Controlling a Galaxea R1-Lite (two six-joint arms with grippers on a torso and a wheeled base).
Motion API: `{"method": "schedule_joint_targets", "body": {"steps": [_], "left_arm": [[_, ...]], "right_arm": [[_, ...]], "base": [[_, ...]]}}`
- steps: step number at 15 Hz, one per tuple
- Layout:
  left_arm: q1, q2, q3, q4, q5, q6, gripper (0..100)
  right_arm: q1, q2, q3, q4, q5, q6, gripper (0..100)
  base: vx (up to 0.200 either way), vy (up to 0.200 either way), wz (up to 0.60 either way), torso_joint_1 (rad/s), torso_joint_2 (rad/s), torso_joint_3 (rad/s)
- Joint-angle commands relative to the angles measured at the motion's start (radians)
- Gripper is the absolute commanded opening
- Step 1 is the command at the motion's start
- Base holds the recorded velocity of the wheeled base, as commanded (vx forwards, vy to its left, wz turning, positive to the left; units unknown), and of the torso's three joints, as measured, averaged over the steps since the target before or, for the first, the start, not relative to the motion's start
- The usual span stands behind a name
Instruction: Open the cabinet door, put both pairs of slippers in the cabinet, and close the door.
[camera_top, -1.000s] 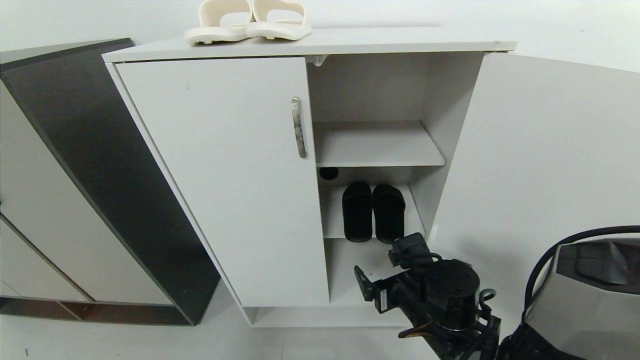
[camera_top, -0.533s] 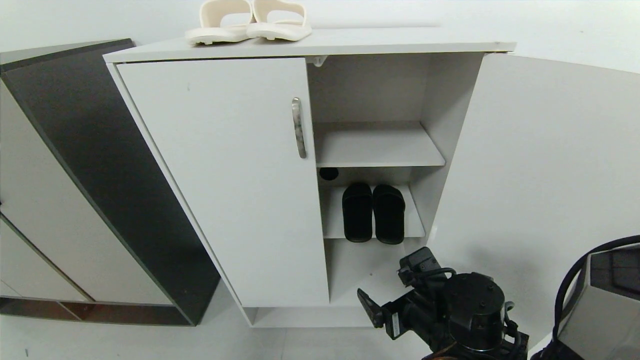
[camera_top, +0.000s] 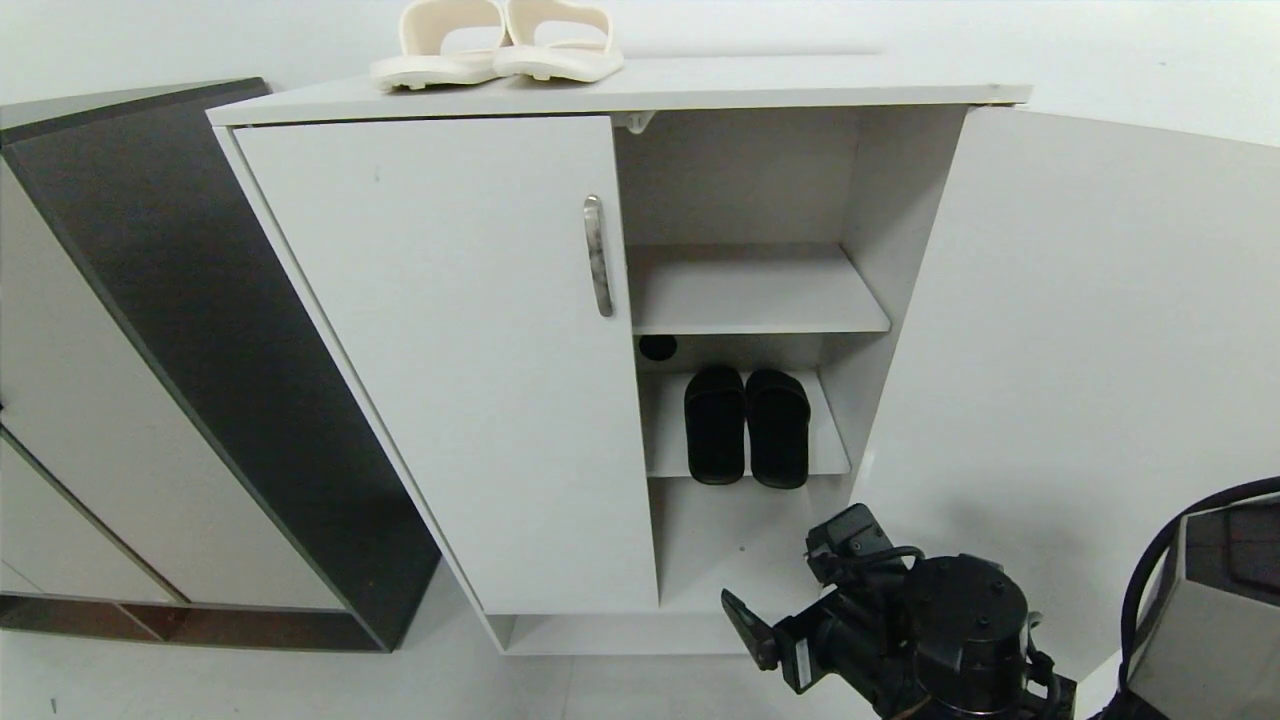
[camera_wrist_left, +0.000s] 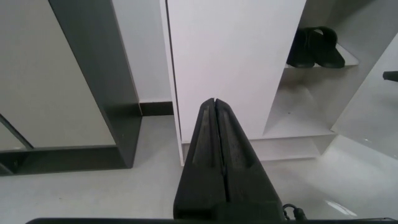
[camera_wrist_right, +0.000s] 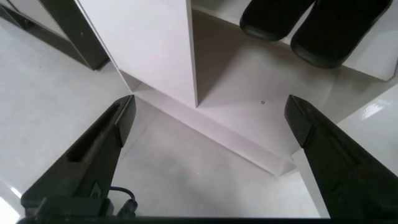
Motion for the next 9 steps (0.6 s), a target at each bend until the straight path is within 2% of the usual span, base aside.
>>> {"method": "schedule_joint_targets", "body": {"steps": [1,9], "left_arm": [[0.000,0.000,0.000,0.000,0.000,0.000,0],[0.000,0.000,0.000,0.000,0.000,0.000,0]], "right_arm": [[0.000,0.002,0.009,0.001,0.001,-0.001,100],[0.002,0.001,0.015,-0.021,0.000,-0.002,100]], "base": [[0.000,0.200,0.00,0.007,0.00,0.002],[0.000,0.200,0.00,0.002,0.00,0.005]]}}
